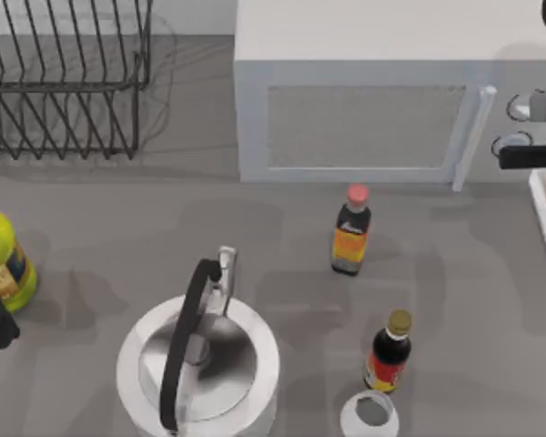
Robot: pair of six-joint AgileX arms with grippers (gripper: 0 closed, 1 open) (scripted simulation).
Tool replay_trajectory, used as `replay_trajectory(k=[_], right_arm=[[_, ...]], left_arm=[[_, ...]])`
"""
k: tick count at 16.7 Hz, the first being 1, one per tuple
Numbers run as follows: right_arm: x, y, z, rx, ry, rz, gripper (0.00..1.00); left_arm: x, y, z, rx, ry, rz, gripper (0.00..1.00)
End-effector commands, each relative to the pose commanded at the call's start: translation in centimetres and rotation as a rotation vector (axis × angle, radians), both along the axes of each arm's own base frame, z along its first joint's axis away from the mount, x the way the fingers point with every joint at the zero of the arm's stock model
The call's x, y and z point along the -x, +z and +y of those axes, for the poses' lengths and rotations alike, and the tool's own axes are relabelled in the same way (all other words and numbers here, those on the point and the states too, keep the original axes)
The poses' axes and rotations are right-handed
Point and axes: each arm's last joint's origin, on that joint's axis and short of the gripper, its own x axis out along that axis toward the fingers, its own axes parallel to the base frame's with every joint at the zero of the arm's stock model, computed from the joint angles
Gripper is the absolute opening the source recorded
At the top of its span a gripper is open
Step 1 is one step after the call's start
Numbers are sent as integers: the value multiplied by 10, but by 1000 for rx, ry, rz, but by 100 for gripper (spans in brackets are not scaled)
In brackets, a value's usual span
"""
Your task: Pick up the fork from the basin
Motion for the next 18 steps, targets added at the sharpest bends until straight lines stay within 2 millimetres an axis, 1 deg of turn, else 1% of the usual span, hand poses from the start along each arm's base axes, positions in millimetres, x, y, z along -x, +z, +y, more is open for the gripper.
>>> replay_trajectory(k=[3, 5, 6, 8, 12, 14, 16, 18], right_arm=[[19, 12, 50, -11, 39, -125, 0], [23, 20, 73, -37, 45, -223, 0], [23, 22, 80, -47, 39, -264, 0], [20, 24, 85, -54, 22, -306, 0], [19, 22, 84, -53, 16, -303, 0], [22, 22, 85, -49, 20, -300, 0], [29, 16, 88, -37, 33, -286, 0], [34, 1, 92, -21, 48, -265, 0]], left_arm=[[0, 0, 0, 0, 0, 0, 100], [0, 0, 0, 0, 0, 0, 100], [0, 0, 0, 0, 0, 0, 100], [0, 0, 0, 0, 0, 0, 100], [0, 0, 0, 0, 0, 0, 100], [0, 0, 0, 0, 0, 0, 100], [0, 0, 0, 0, 0, 0, 100], [0, 0, 0, 0, 0, 0, 100]])
